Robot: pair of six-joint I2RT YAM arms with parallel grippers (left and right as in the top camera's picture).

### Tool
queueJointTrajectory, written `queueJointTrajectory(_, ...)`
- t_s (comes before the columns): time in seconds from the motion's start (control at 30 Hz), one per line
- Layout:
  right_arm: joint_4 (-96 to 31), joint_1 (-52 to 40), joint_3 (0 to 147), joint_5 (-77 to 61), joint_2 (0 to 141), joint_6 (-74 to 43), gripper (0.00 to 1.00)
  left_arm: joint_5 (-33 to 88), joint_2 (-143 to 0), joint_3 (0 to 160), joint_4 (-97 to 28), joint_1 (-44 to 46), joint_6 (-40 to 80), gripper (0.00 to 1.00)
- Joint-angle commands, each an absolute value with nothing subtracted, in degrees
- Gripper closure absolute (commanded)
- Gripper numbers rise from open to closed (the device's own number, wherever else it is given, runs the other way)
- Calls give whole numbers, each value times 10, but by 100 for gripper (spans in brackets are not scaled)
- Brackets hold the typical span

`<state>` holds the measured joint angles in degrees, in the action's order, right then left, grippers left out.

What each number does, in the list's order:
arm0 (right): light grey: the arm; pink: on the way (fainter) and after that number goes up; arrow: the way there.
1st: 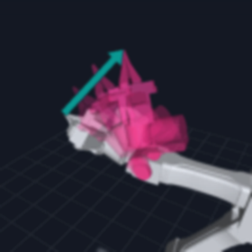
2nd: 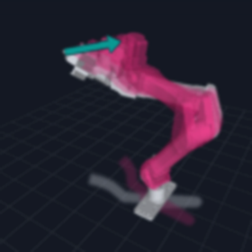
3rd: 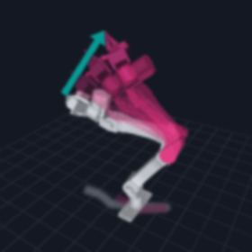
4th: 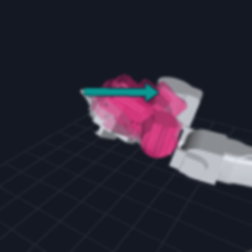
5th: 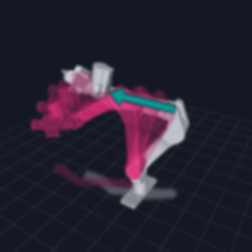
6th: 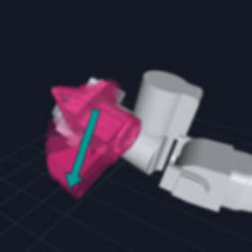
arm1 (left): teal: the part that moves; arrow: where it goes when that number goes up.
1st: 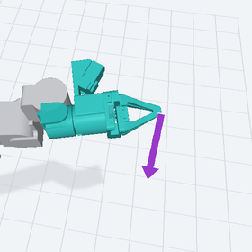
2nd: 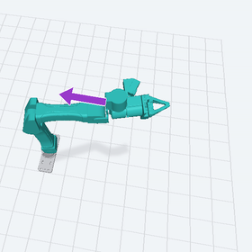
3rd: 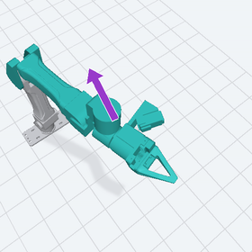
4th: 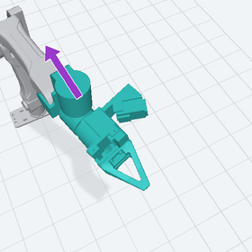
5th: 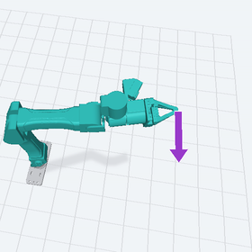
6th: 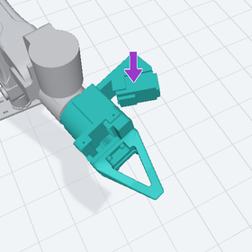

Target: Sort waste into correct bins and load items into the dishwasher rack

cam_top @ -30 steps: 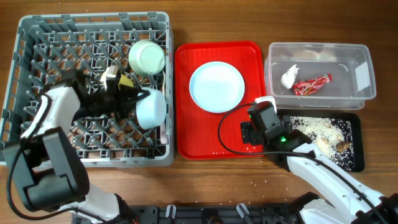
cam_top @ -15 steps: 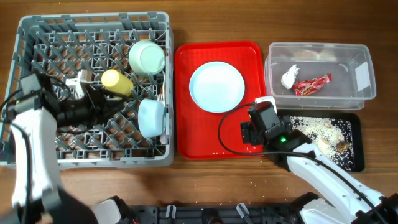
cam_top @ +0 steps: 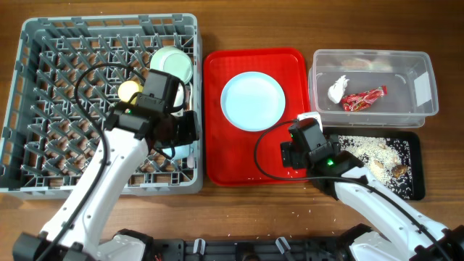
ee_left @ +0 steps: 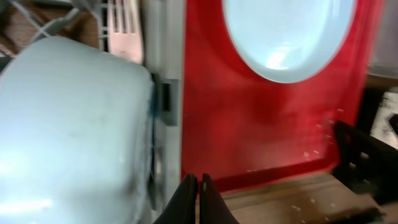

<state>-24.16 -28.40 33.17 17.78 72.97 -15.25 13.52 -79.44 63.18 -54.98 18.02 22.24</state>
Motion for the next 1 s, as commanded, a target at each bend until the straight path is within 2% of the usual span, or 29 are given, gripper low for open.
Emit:
queueJointTrajectory(0.0,-240,-284,336,174,730,-150,0,93,-830,628,-546,184,234,96)
queueJointTrajectory(0.07,-240,-284,336,174,730,-150,0,66,-842,628,-550,184,234,96)
queueJointTrajectory(0.17,-240,-284,336,174,730,-150,0,-188,-835,628,-620,162,322,96)
queueJointTrajectory(0.3,-240,-284,336,174,730,-150,0,-201,-784,630,-627,139,342,96)
queueJointTrajectory(0.43,-240,-284,336,174,730,-150,0,-146,-708,630,-576,141,341,87)
queueJointTrajectory(0.53,-240,-284,336,174,730,-150,0,-35,-698,630,-463,141,335,83)
queueJointTrajectory(0.6,-240,-284,336,174,730,-150,0,-6,-714,630,-365,141,313,86)
queueJointTrajectory(0.63,-240,-284,336,174,730,-150,0,-6,-737,630,-296,141,288,96)
queueJointTrajectory(0.87,-240,-284,336,174,730,-150,0,-22,-982,630,-16,130,227,96)
queueJointTrajectory(0.97,-240,-284,336,174,730,-150,0,-37,-1029,630,23,99,227,96)
